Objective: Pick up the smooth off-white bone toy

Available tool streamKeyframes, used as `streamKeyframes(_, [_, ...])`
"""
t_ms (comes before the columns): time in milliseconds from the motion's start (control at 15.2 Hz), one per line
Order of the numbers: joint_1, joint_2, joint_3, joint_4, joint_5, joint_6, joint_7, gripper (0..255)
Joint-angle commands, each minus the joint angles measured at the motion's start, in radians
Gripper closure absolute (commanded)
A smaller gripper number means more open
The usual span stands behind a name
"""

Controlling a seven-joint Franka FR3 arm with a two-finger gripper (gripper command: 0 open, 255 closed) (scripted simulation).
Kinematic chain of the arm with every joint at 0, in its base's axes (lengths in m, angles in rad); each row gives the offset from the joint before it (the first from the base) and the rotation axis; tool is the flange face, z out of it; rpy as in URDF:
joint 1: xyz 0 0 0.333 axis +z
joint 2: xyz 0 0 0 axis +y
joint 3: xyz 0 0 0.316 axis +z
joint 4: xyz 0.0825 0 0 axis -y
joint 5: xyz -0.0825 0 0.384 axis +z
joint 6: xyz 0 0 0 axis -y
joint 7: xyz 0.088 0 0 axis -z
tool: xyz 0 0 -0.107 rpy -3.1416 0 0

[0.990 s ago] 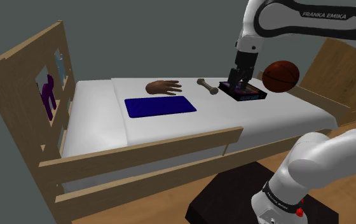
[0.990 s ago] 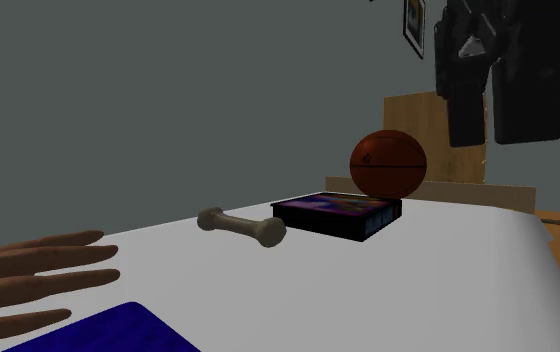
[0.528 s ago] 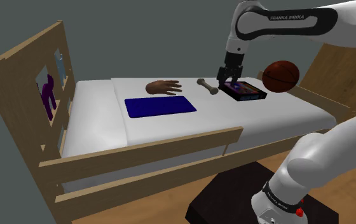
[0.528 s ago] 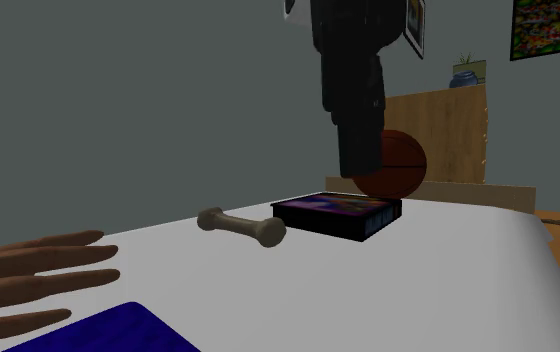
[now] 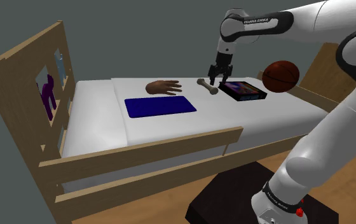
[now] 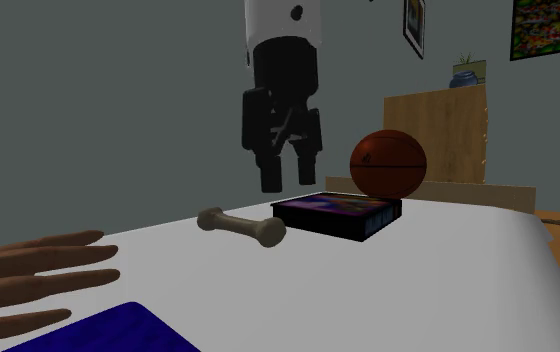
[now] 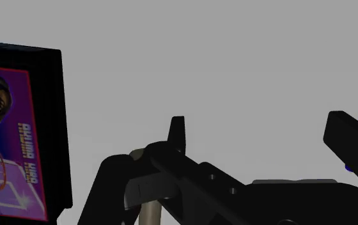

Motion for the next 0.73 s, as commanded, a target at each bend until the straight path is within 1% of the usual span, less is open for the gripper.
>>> streamKeyframes(0, [-0.01, 0.069, -0.016, 0.053, 0.015, 0.018, -0.012, 0])
streamKeyframes(330, [-0.046, 0.256, -0.051, 0.237, 0.066, 0.023, -0.048, 0])
streamKeyframes(660, [-0.1, 0.459, -0.072, 0.469, 0.129, -0.007, -0.077, 0])
